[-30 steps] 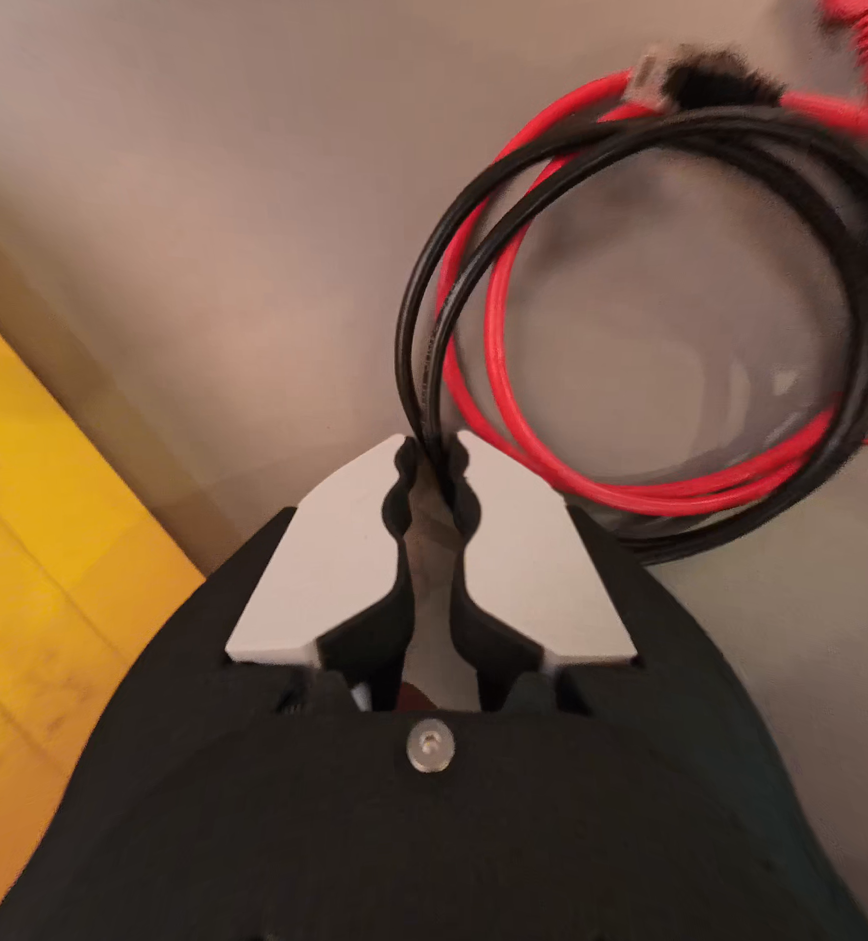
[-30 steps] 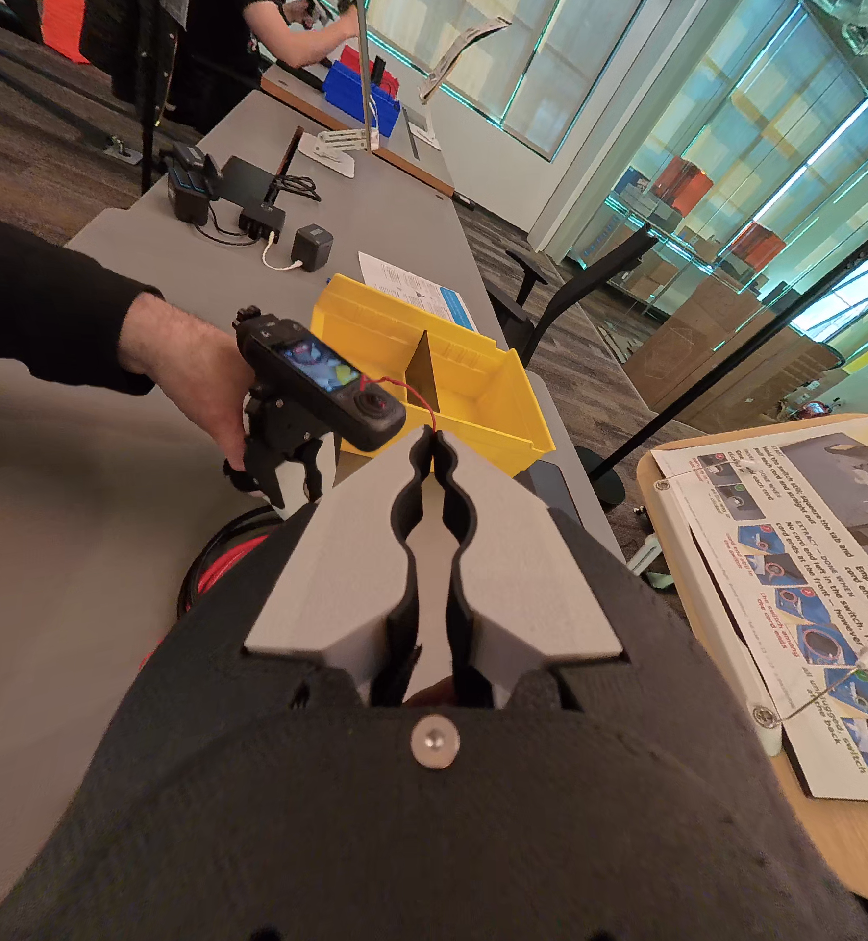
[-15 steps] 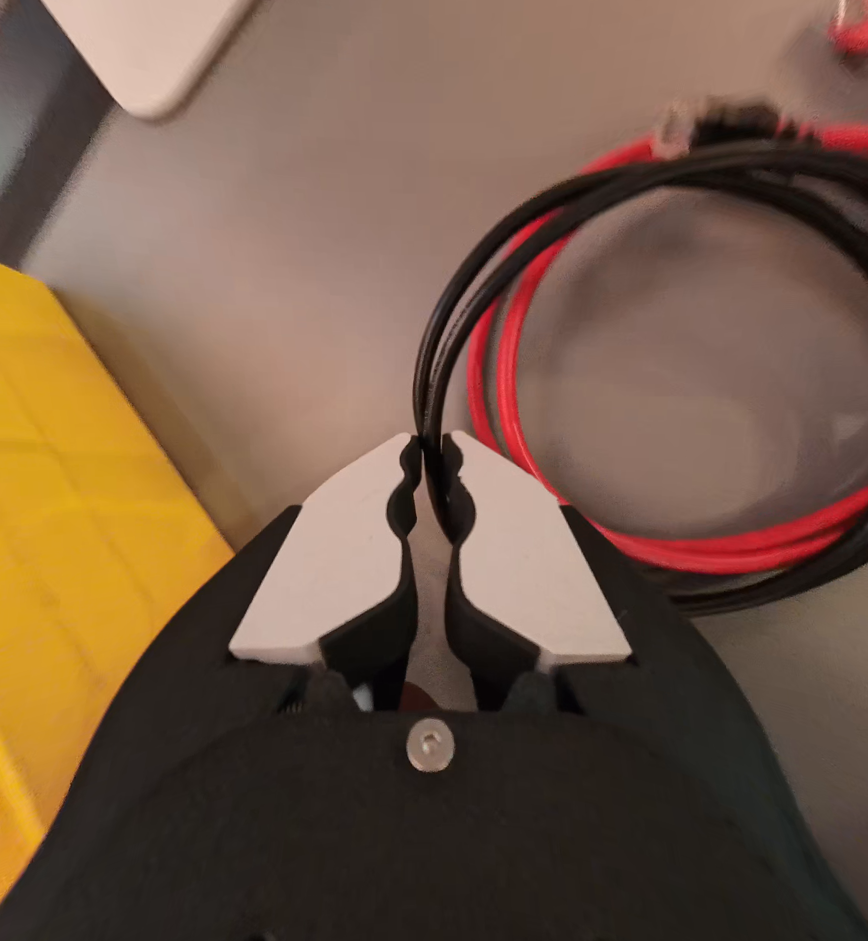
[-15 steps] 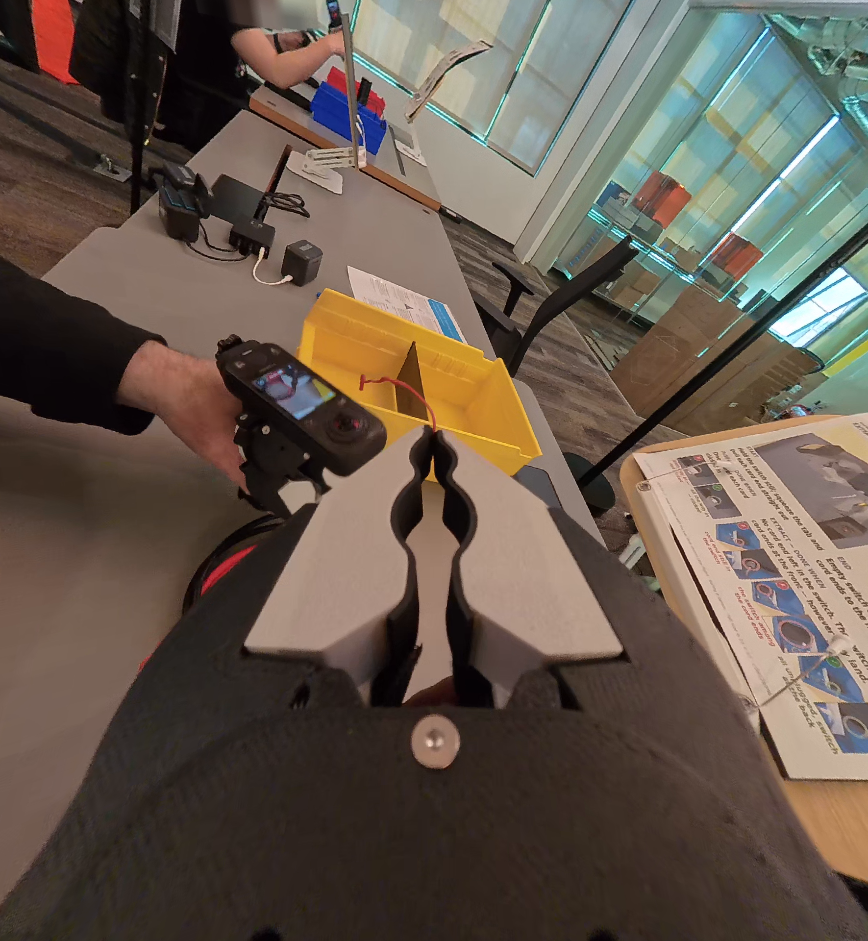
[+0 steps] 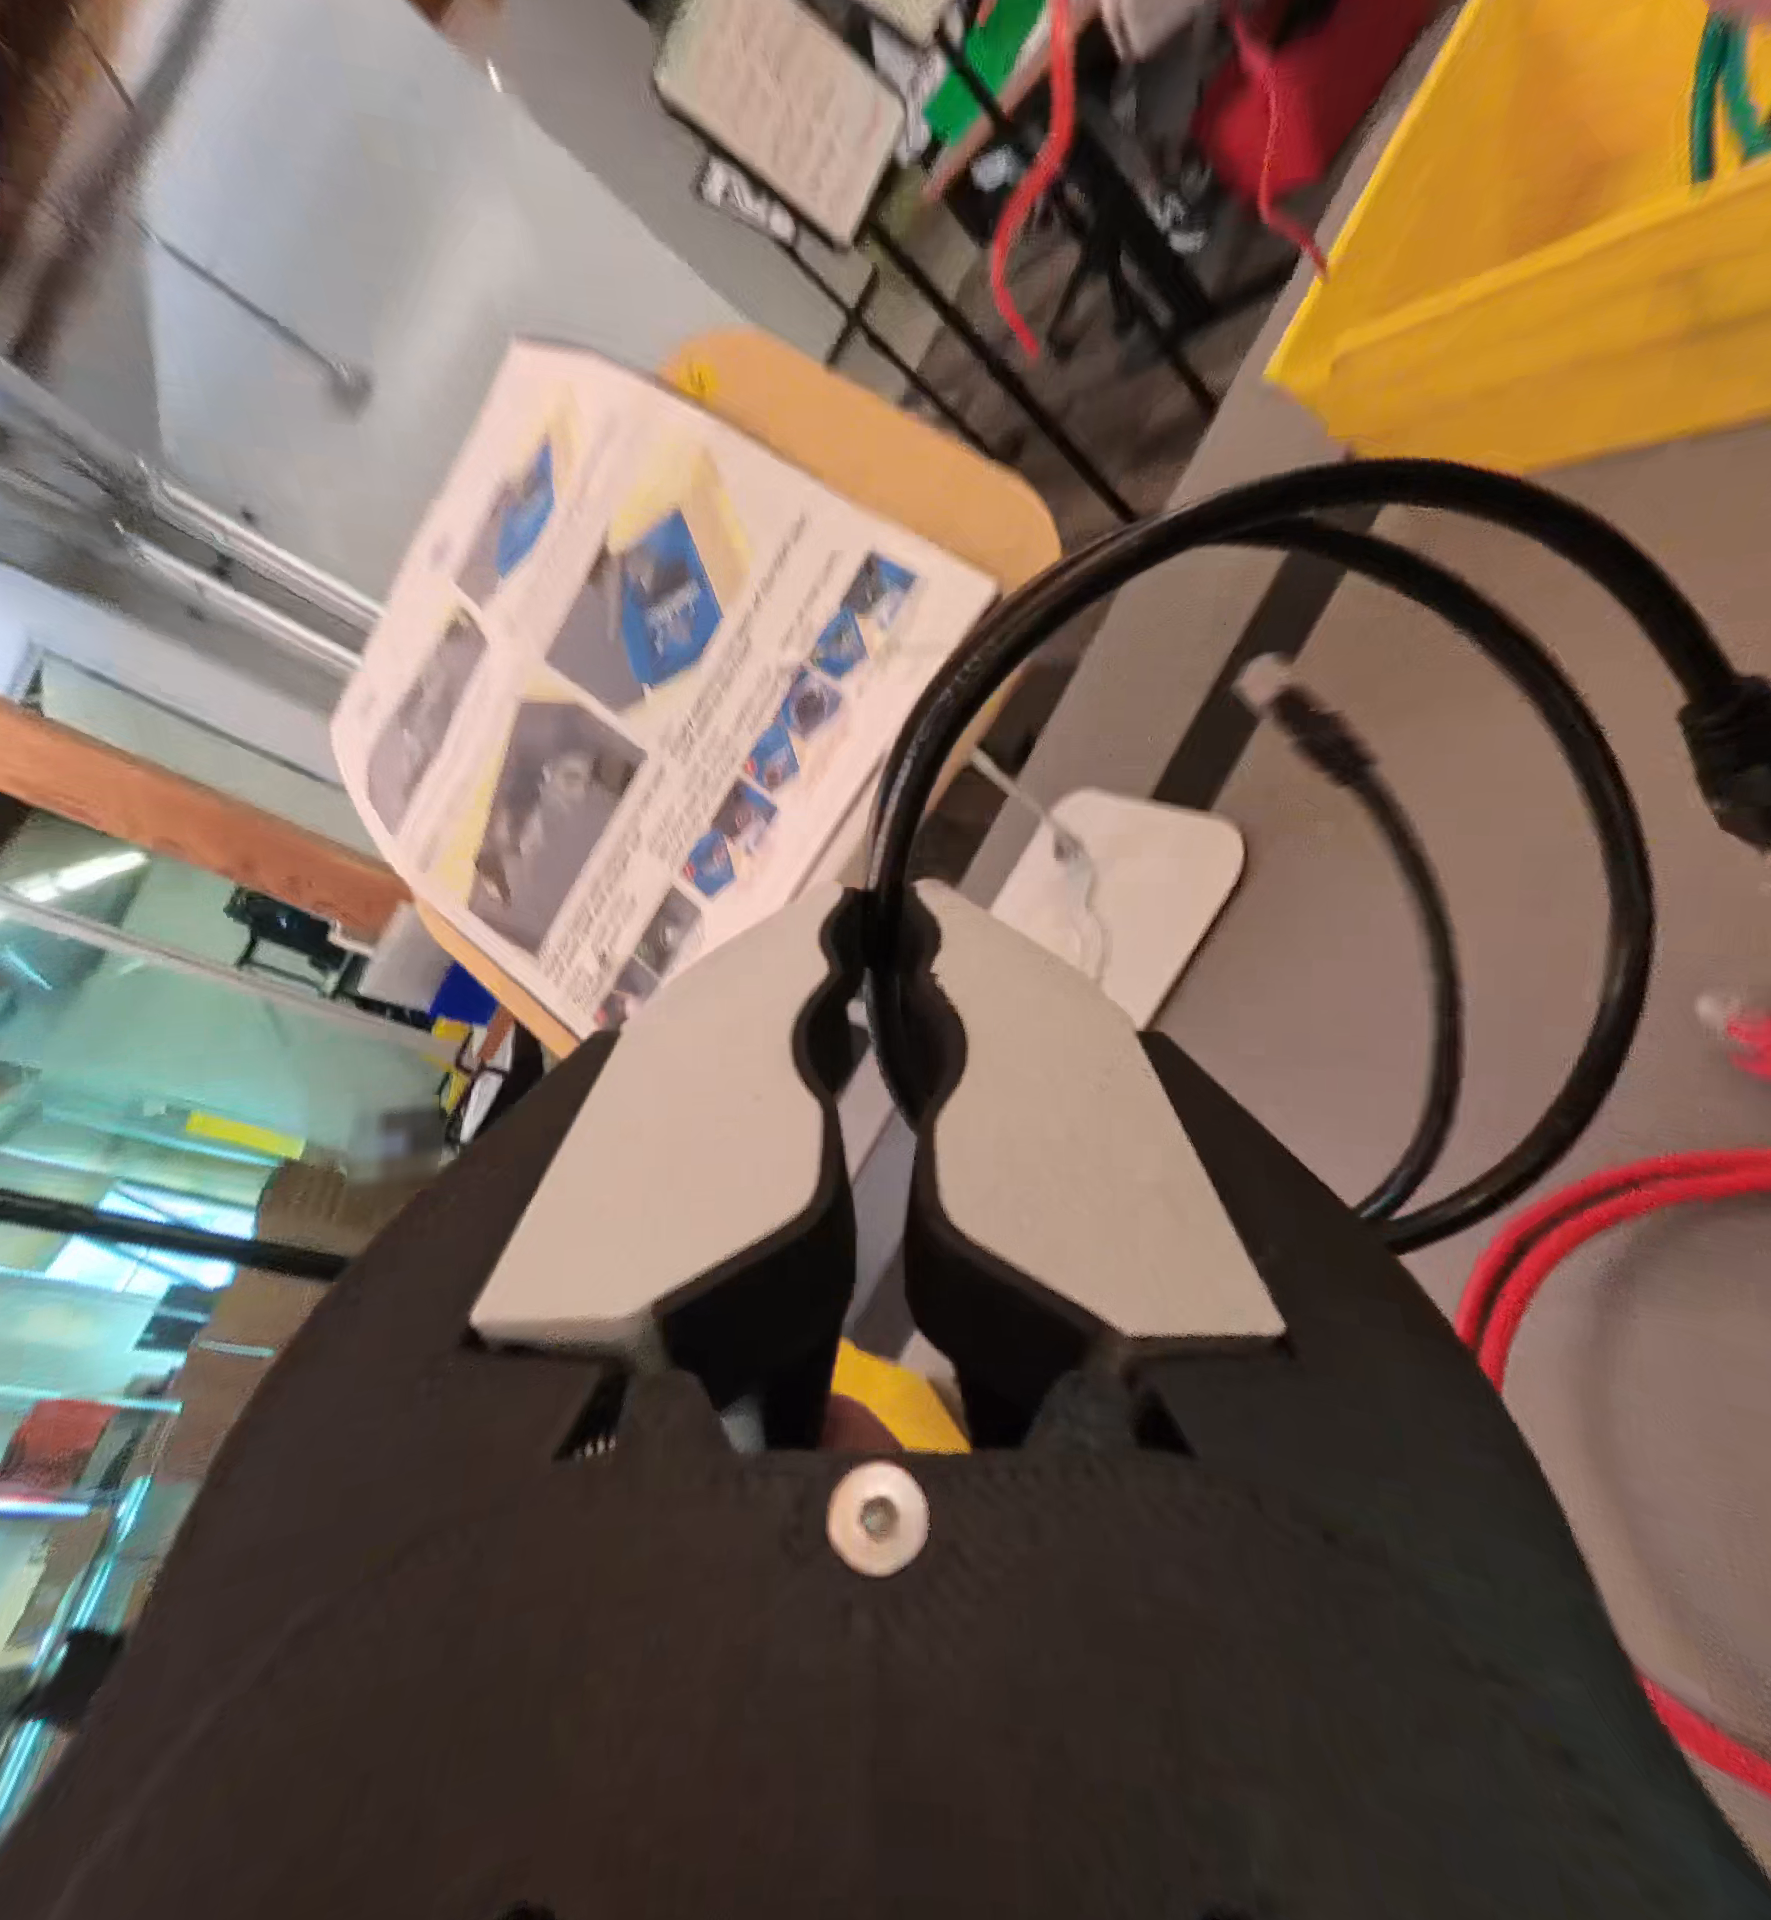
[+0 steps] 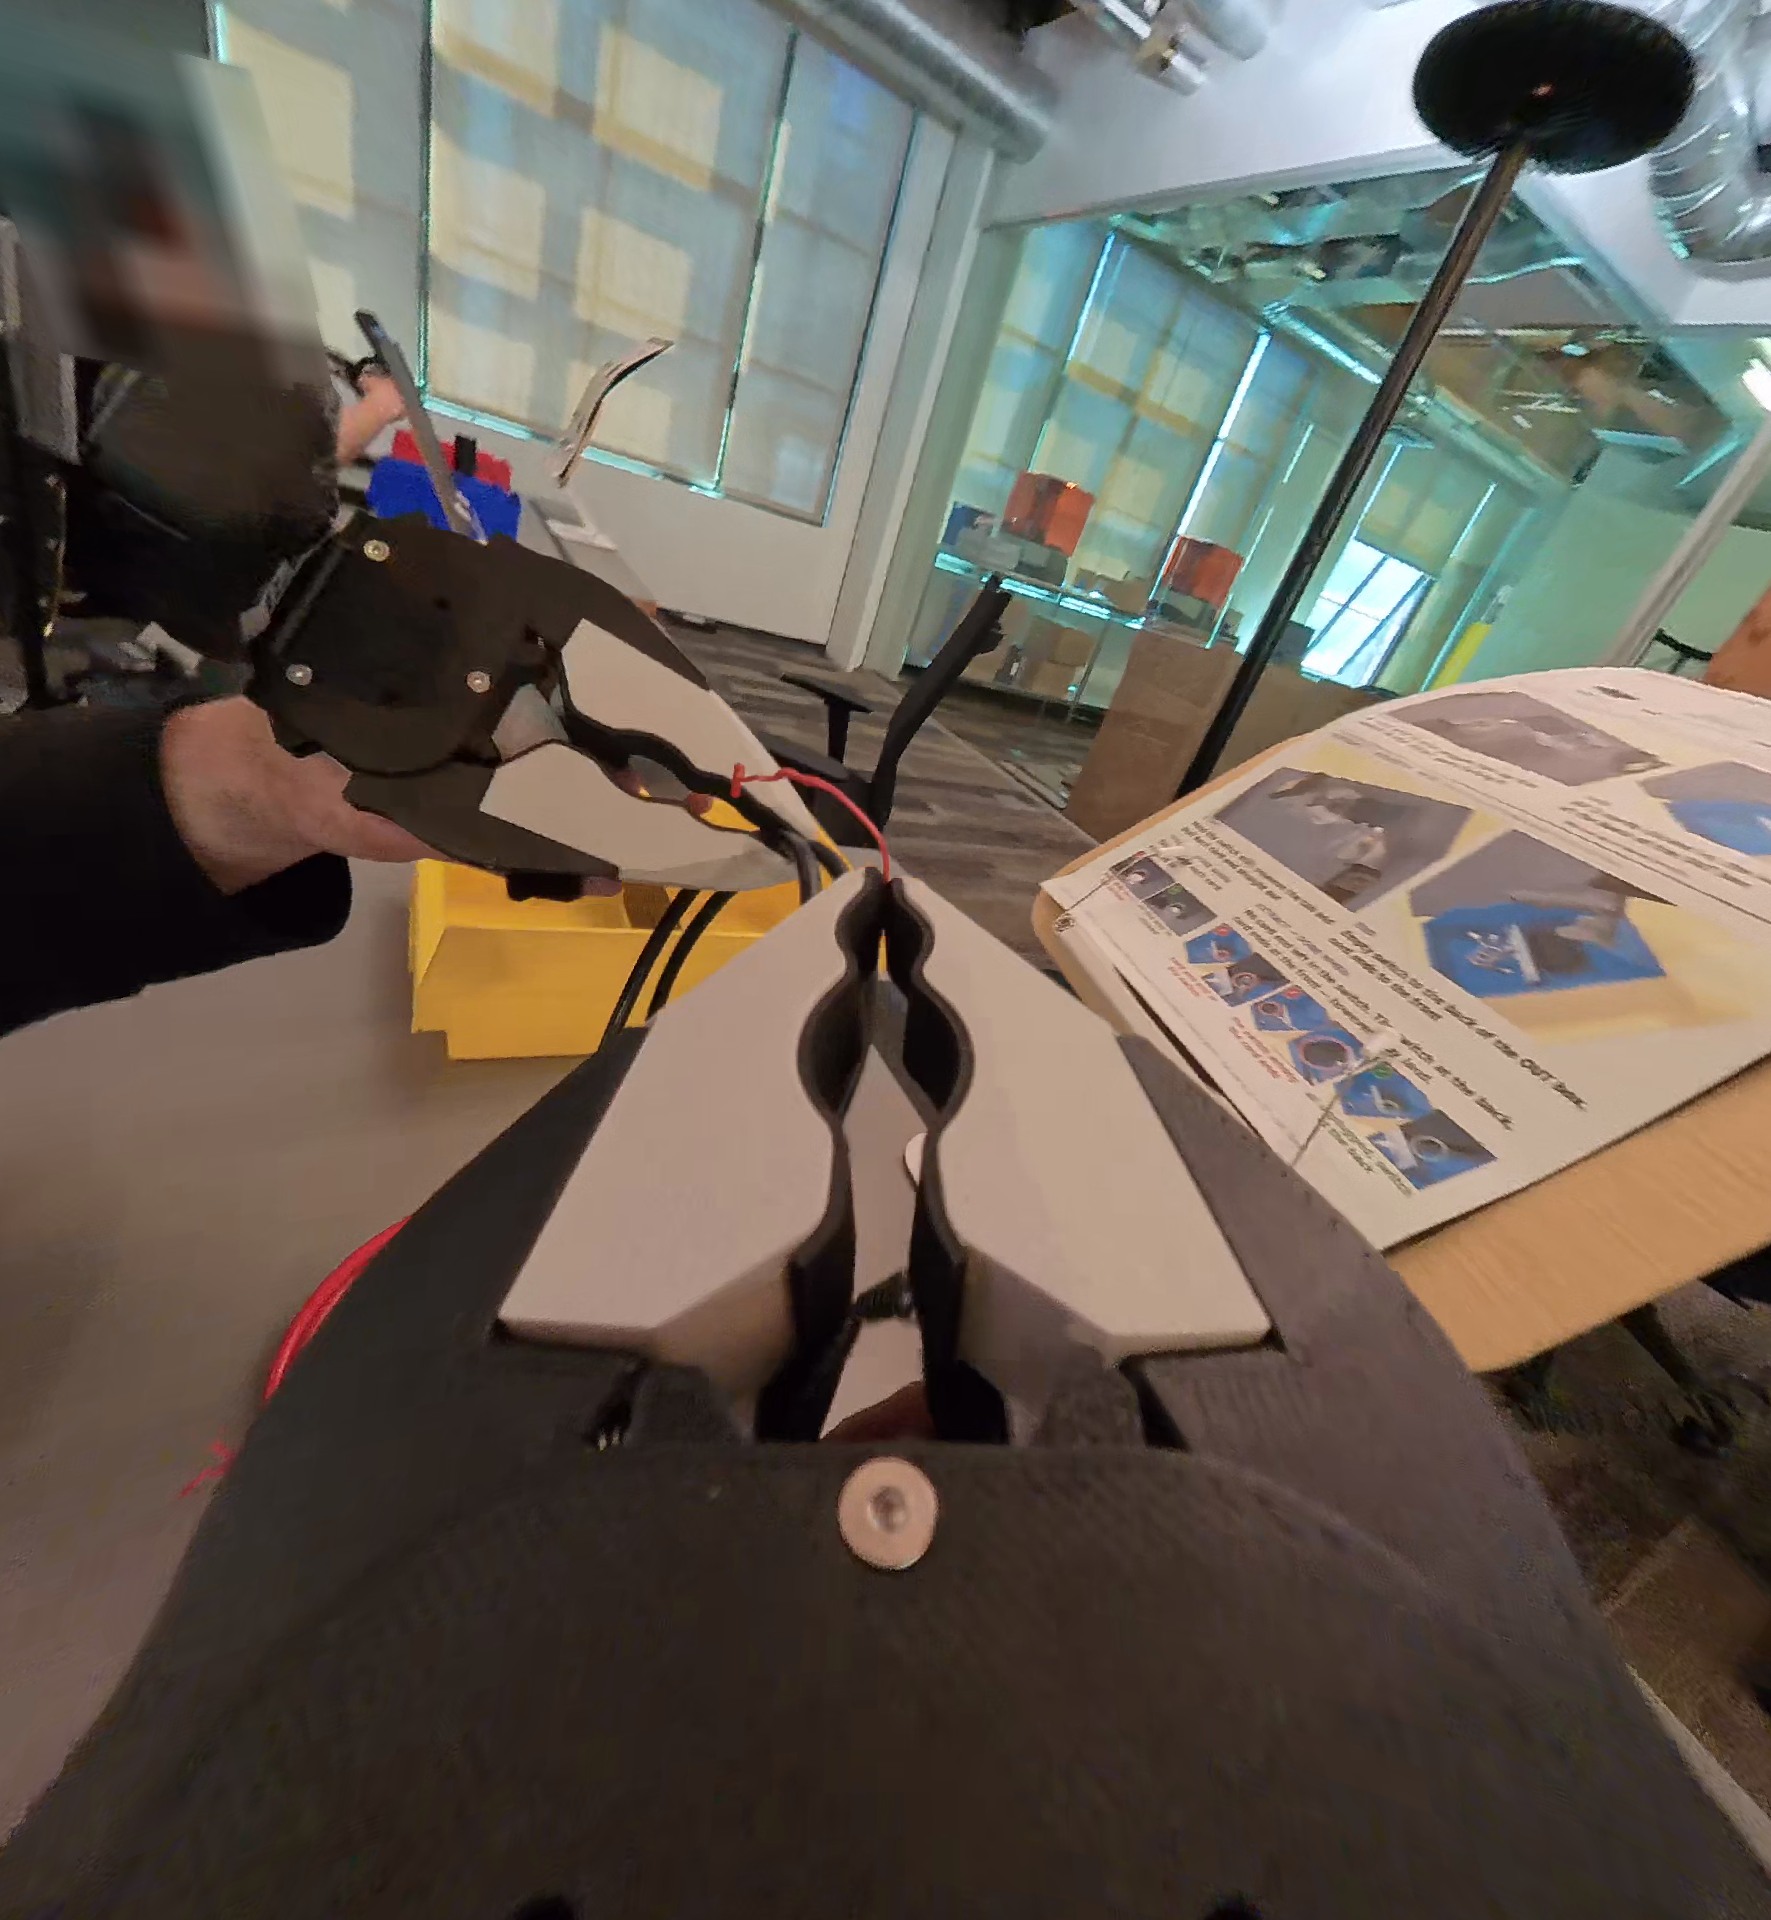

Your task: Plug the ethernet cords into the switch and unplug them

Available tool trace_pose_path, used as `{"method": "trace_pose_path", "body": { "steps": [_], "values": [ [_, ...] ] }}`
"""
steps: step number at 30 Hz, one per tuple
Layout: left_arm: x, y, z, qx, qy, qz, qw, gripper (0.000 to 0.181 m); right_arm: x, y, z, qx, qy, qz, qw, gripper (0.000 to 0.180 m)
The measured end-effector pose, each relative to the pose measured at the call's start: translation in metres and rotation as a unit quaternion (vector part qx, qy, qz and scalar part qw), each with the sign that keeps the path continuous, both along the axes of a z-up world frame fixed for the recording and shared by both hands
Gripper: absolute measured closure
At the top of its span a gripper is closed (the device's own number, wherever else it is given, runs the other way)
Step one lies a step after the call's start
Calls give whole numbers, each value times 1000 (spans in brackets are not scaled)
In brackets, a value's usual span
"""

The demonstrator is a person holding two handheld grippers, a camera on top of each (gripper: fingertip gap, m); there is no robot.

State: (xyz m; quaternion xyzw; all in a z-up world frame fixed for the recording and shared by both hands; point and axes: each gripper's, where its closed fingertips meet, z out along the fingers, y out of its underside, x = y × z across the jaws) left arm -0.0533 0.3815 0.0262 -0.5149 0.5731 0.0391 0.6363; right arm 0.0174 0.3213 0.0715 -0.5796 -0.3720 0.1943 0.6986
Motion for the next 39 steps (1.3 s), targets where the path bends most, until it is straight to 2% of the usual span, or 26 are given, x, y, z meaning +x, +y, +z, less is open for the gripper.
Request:
{"method": "trace_pose_path", "body": {
  "steps": [1, 3, 8, 12, 18, 27, 39],
  "values": [
    [6, -2, 7, 4, -8, -12, 1000, 175, 5, -1, 3, 1, 9, -3, 1000, 180],
    [22, -16, 12, 0, -9, -86, 996, 176, 15, -3, 9, 8, 30, -10, 999, 180],
    [53, -47, 29, -43, -87, -240, 966, 175, 34, -11, 22, 13, 72, -10, 997, 180],
    [71, -54, 41, -48, -145, -288, 945, 175, 47, -7, 20, 1, 107, -20, 994, 180],
    [83, -58, 42, -38, -183, -299, 936, 175, 47, 4, 9, -52, 181, 8, 982, 180],
    [86, -40, 28, -49, -154, -259, 952, 174, 15, 12, -5, -133, 282, 96, 945, 180],
    [85, -41, 33, -13, -150, -233, 961, 167, 4, 9, -4, -180, 347, 144, 909, 180]
  ]
}}
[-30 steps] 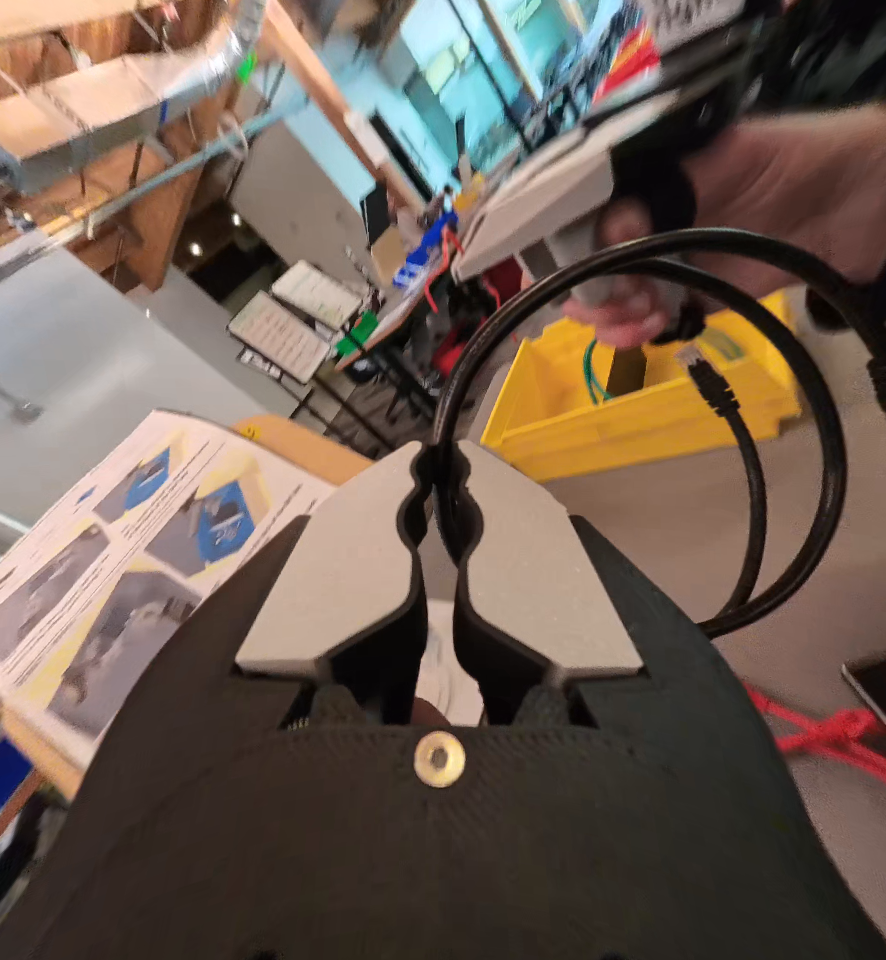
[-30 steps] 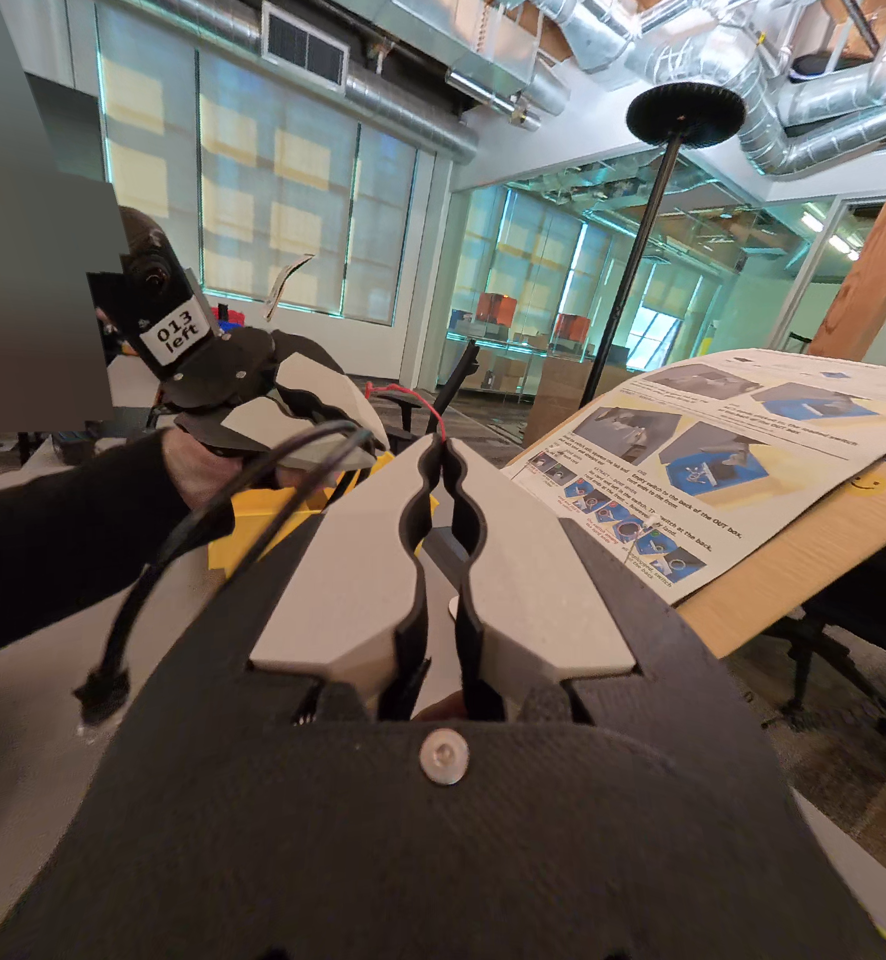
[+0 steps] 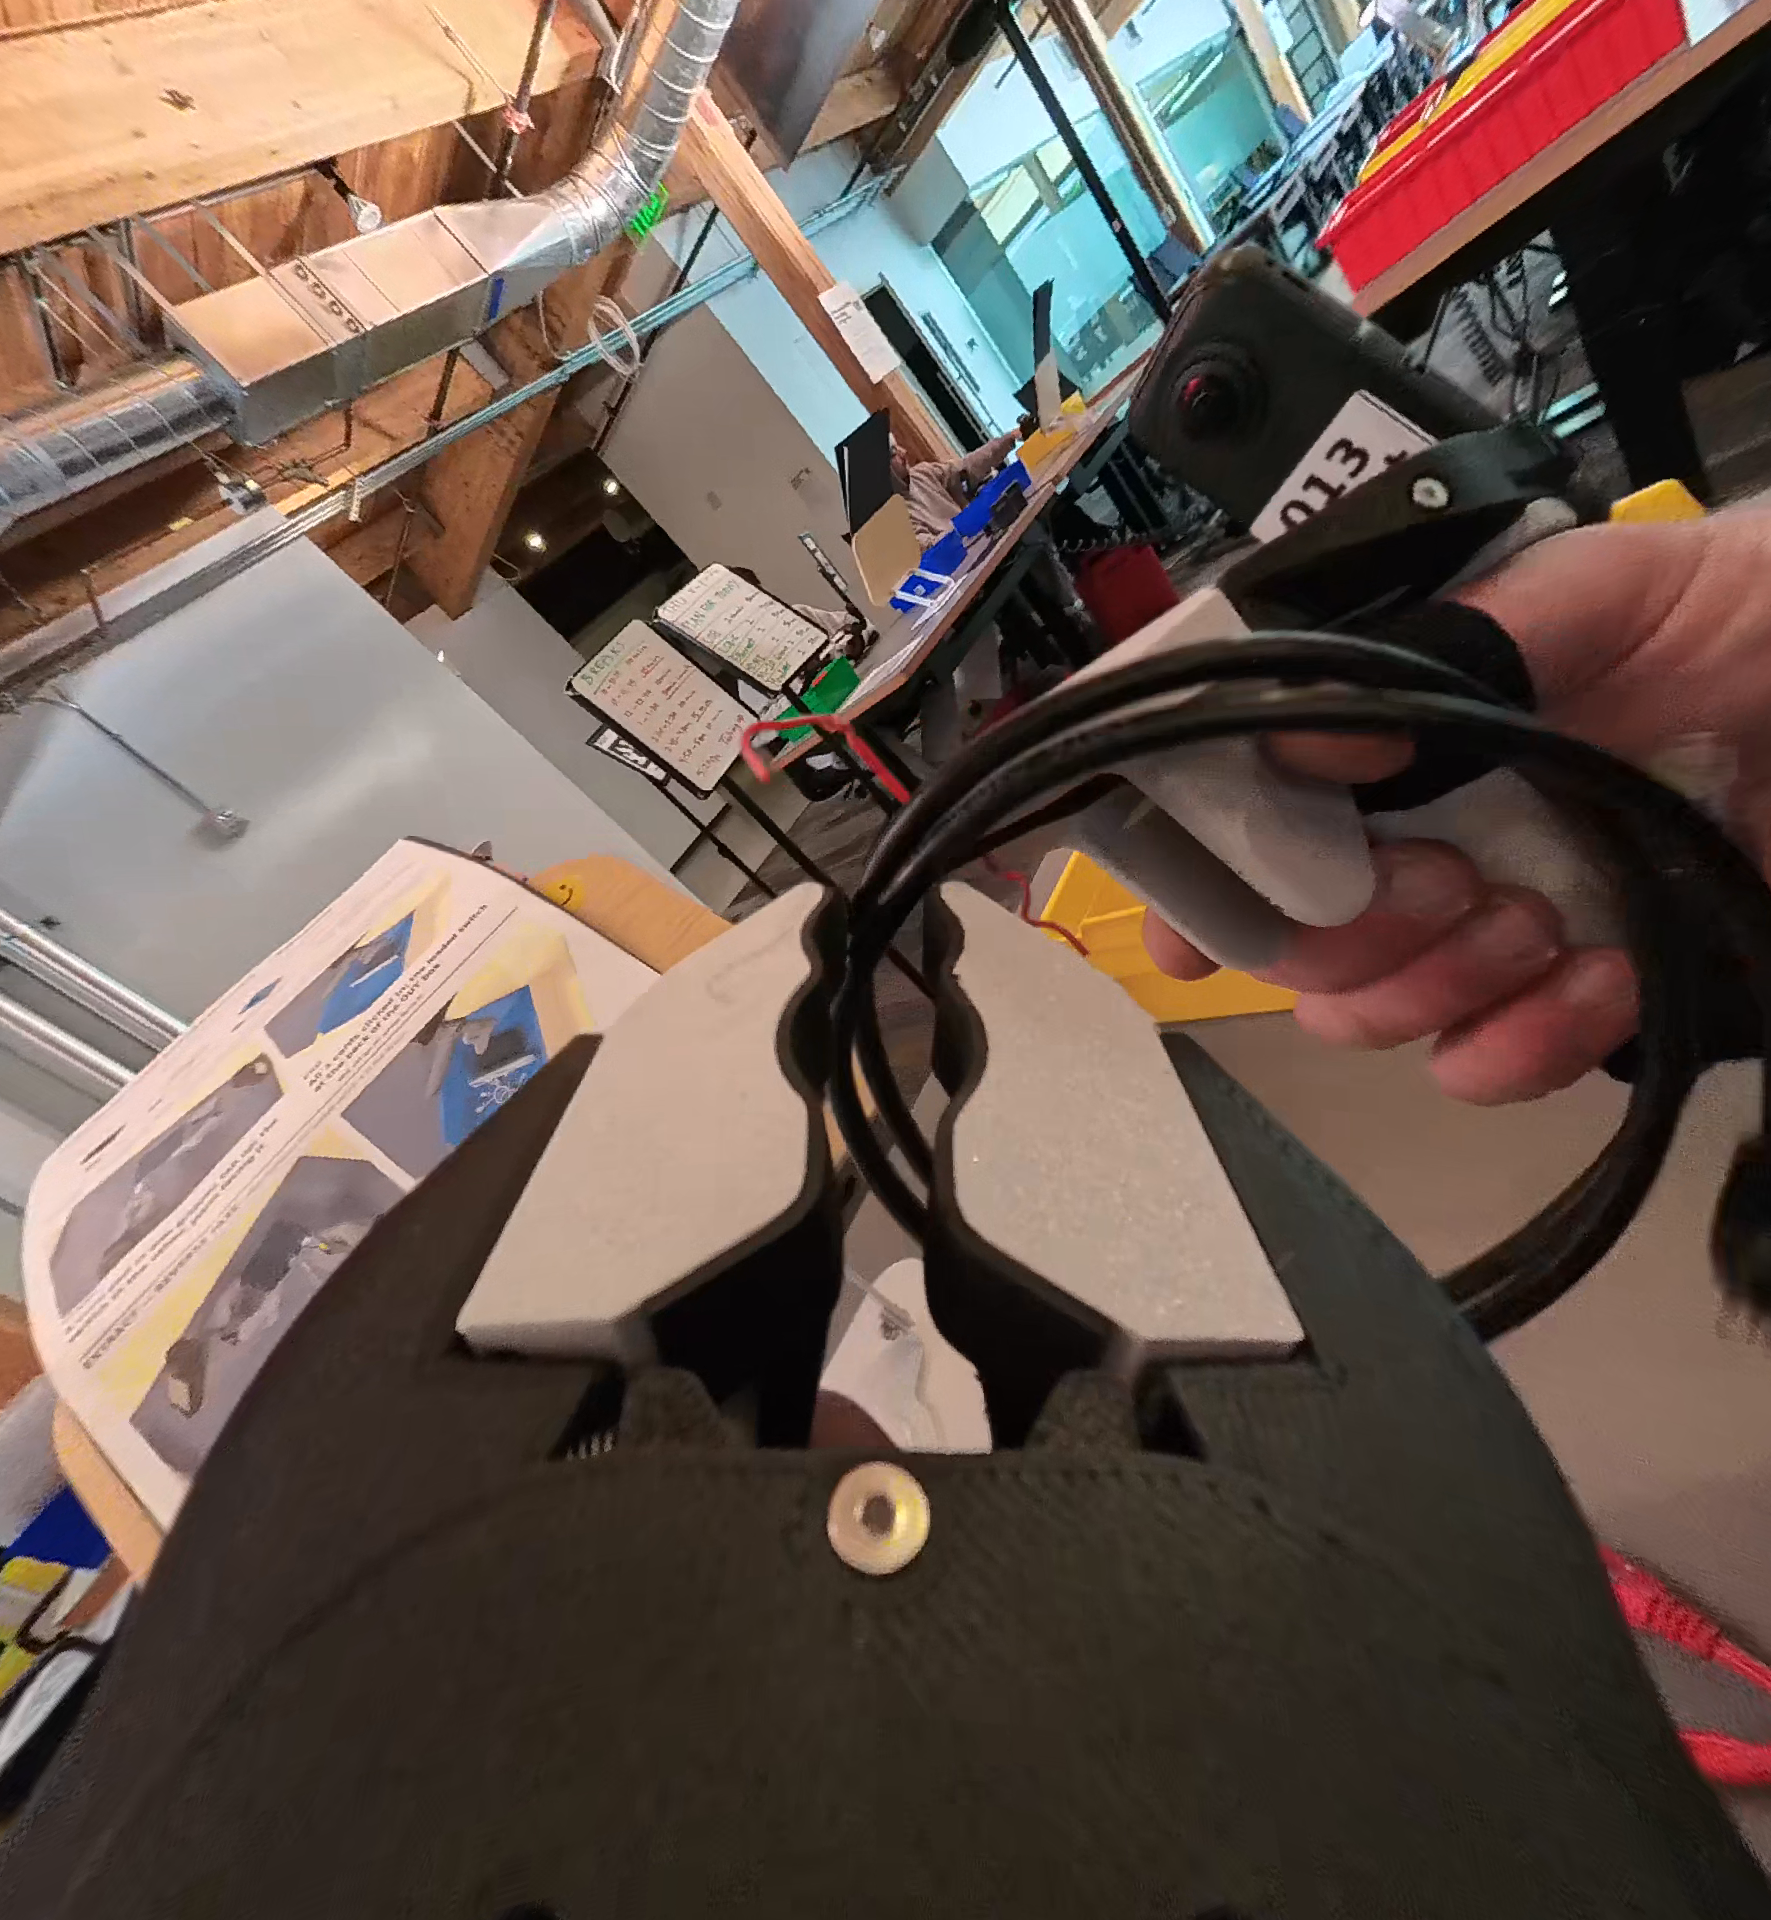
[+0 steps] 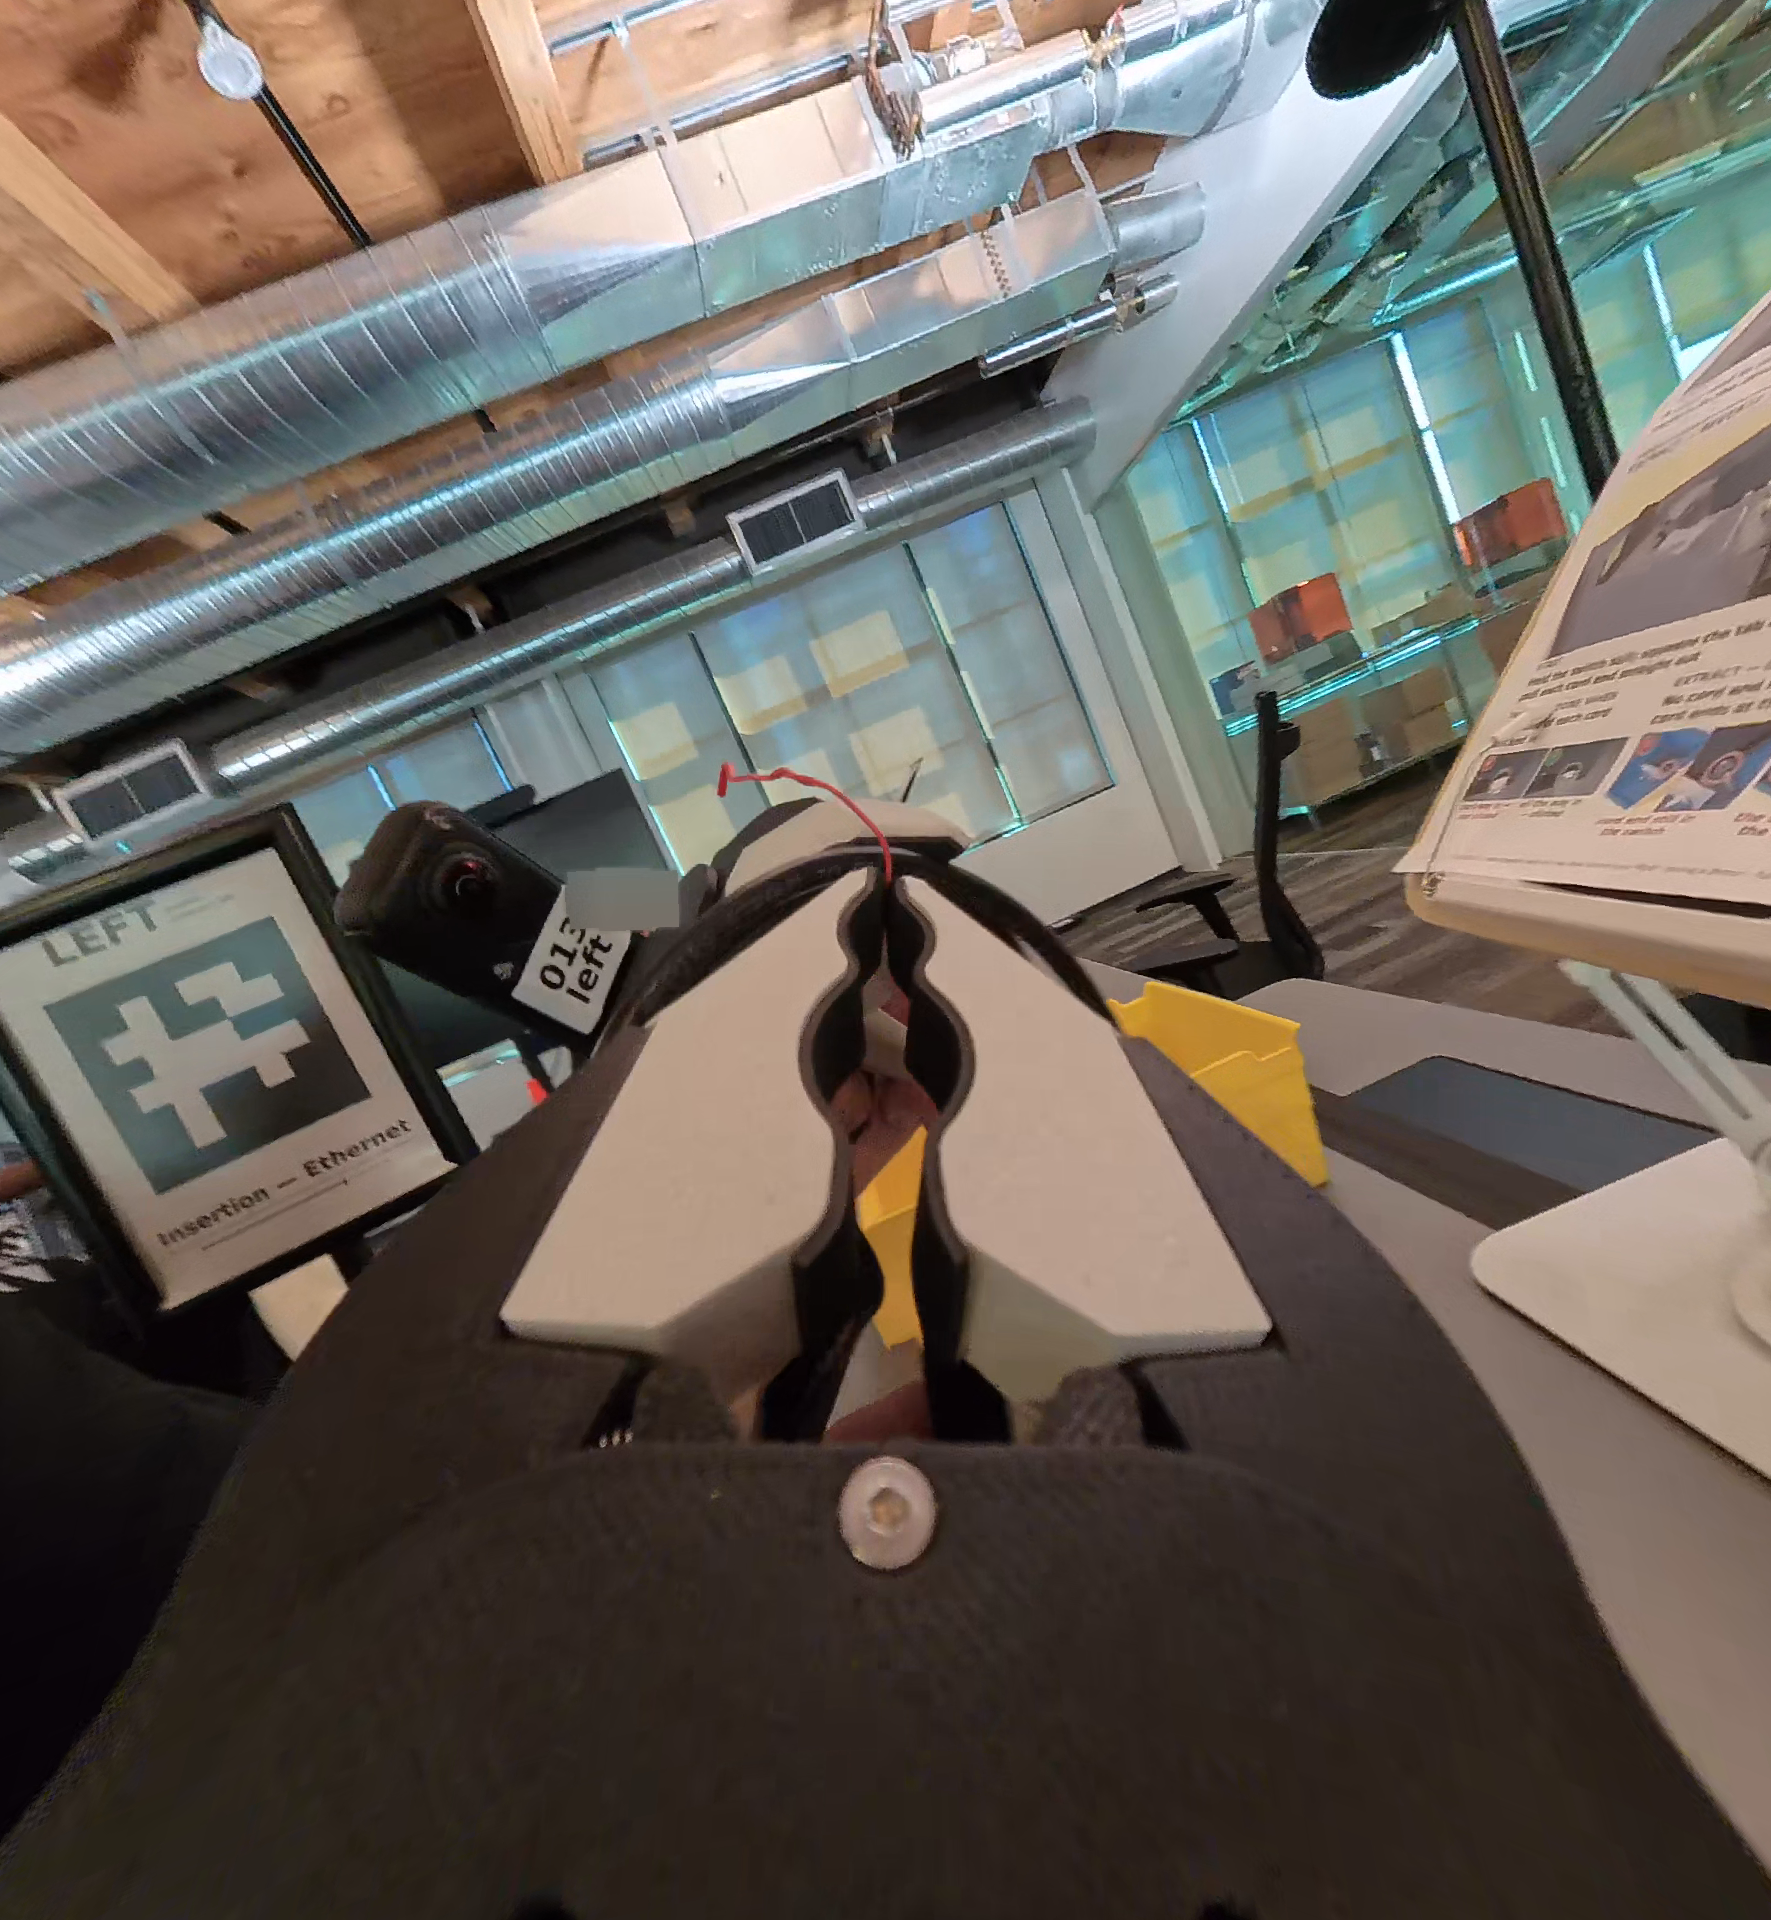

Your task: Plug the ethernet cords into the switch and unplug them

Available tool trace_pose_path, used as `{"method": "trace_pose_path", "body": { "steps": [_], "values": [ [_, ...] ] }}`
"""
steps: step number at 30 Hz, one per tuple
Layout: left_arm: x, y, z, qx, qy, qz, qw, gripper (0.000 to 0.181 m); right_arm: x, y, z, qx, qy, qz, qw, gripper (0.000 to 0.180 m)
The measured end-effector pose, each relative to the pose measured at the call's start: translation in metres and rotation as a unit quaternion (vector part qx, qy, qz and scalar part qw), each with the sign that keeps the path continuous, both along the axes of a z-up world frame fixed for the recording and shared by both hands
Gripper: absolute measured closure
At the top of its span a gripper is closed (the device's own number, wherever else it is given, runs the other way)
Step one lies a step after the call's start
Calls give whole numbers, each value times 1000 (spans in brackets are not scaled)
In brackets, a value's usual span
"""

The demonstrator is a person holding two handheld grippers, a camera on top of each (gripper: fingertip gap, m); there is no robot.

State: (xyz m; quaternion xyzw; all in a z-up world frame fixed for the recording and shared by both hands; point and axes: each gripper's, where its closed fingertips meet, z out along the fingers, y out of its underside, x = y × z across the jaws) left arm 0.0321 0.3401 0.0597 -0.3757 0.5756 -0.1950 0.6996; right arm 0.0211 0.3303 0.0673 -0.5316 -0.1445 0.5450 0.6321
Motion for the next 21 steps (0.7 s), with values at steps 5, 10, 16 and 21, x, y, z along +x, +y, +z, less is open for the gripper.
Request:
{"method": "trace_pose_path", "body": {
  "steps": [5, 10, 16, 21],
  "values": [
    [2, 1, -5, 8, 17, 11, 1000, 162, -2, 1, -2, -24, 41, 28, 998, 180],
    [1, 2, -7, 5, 23, 13, 1000, 162, -3, 2, -4, -24, 45, 30, 998, 180],
    [-2, 5, -4, 24, 15, 26, 999, 155, -3, 2, -4, -28, 58, 32, 997, 180],
    [-6, 6, 0, 44, 10, 42, 998, 146, -5, 2, -4, -34, 68, 40, 996, 180]
  ]
}}
